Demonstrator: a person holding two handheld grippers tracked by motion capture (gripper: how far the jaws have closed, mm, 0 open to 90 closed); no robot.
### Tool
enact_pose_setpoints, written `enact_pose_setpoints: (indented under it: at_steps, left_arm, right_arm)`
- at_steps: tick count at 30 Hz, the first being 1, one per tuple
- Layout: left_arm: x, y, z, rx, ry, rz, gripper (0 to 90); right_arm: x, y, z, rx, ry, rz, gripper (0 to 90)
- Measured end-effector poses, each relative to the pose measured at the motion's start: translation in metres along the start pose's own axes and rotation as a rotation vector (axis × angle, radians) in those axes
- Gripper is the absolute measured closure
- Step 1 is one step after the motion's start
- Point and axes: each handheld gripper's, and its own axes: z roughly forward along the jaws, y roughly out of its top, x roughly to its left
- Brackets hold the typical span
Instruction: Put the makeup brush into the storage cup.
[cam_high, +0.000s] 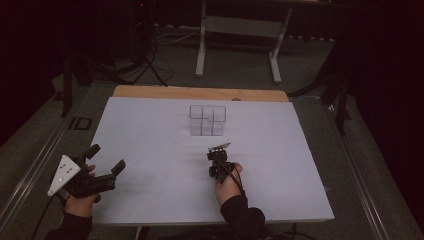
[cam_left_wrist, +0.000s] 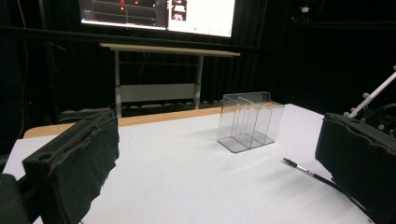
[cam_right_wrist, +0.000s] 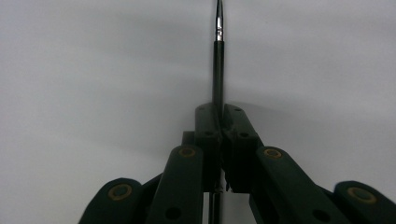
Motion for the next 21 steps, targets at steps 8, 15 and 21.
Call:
enact_pose_setpoints:
  at_steps: [8, 15, 21]
  left_arm:
    - [-0.001, 0.000, 0.001, 0.004, -0.007, -0.004, 0.1]
    - [-0.002, 0.001, 0.004, 0.014, -0.023, -0.005, 0.1]
    - [-0.006, 0.003, 0.009, 0.025, -0.053, -0.020, 0.1]
  right_arm:
    - [-0.013, 0.011, -0.017, -0.051, 0.087, -0.001, 85.5]
    - [-0.027, 0.010, -0.024, -0.048, 0.167, -0.022, 85.5]
    - [-0.035, 0.003, -0.027, -0.060, 0.216, -0.084, 85.5]
